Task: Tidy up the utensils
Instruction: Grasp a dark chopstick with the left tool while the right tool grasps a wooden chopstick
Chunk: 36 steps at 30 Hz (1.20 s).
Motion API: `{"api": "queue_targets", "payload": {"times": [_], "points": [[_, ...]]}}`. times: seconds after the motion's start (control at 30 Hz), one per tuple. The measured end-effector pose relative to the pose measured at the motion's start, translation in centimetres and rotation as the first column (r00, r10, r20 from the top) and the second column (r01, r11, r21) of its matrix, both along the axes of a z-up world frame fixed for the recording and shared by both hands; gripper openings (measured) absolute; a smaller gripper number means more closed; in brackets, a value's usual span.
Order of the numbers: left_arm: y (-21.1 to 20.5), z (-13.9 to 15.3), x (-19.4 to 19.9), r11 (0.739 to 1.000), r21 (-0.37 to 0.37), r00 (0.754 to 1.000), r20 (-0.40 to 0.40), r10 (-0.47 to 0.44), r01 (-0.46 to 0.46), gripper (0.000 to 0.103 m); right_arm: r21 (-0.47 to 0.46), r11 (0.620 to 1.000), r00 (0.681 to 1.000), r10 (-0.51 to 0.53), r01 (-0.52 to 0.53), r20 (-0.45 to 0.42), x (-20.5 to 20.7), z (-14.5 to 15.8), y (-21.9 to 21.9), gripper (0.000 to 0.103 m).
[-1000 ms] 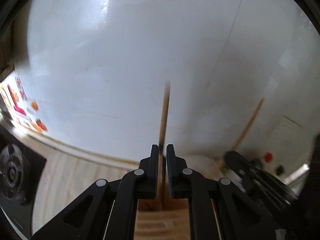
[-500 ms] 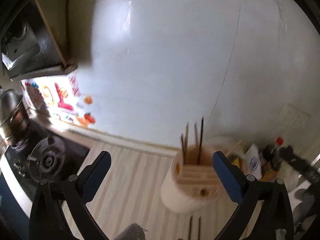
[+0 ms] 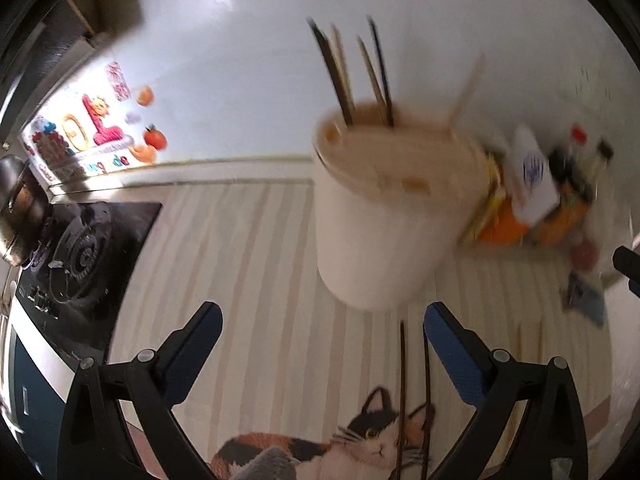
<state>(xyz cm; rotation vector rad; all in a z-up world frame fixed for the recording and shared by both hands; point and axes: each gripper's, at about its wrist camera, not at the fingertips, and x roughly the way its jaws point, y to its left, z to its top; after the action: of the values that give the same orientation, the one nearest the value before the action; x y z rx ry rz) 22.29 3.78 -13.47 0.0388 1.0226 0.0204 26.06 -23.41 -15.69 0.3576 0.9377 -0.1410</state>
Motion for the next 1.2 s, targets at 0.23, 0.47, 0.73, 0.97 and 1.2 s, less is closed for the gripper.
{"api": "queue_targets", "payload": {"times": [0.23, 0.47, 0.73, 0.97, 1.2], "points": [[-3.3, -5.6, -0.5, 0.995, 0.060, 0.990, -0.123, -0.070, 0.078, 0.103, -0.010, 1.000, 0.987, 0.009, -0.011, -0.160, -1.5, -5.5, -1.0, 0.081], [-5.5, -8.9, -0.6, 0.989, 0.081, 0.972, -0.211, -0.105, 0.124, 0.103, -0.020, 0.999, 0.953, 0.032, -0.040, -0.301, -2.6, -11.0, -1.1, 0.072], [-7.4, -10.7, -0.5, 0.986, 0.075, 0.957, -0.261, -0.127, 0.152, 0.103, -0.024, 0.998, 0.917, 0.050, -0.065, -0.395, -4.1, -15.0, -1.4, 0.066], [-8.4, -12.8, -0.2, 0.984, 0.032, 0.929, -0.336, -0.155, 0.176, 0.090, -0.018, 0.996, 0.888, 0.072, -0.090, -0.455, -4.1, -17.5, -1.6, 0.055], [-8.9, -14.6, 0.4, 0.983, 0.022, 0.912, -0.377, -0.161, 0.183, 0.070, -0.017, 0.994, 0.865, 0.086, -0.108, -0.495, -4.0, -19.4, -1.5, 0.052]]}}
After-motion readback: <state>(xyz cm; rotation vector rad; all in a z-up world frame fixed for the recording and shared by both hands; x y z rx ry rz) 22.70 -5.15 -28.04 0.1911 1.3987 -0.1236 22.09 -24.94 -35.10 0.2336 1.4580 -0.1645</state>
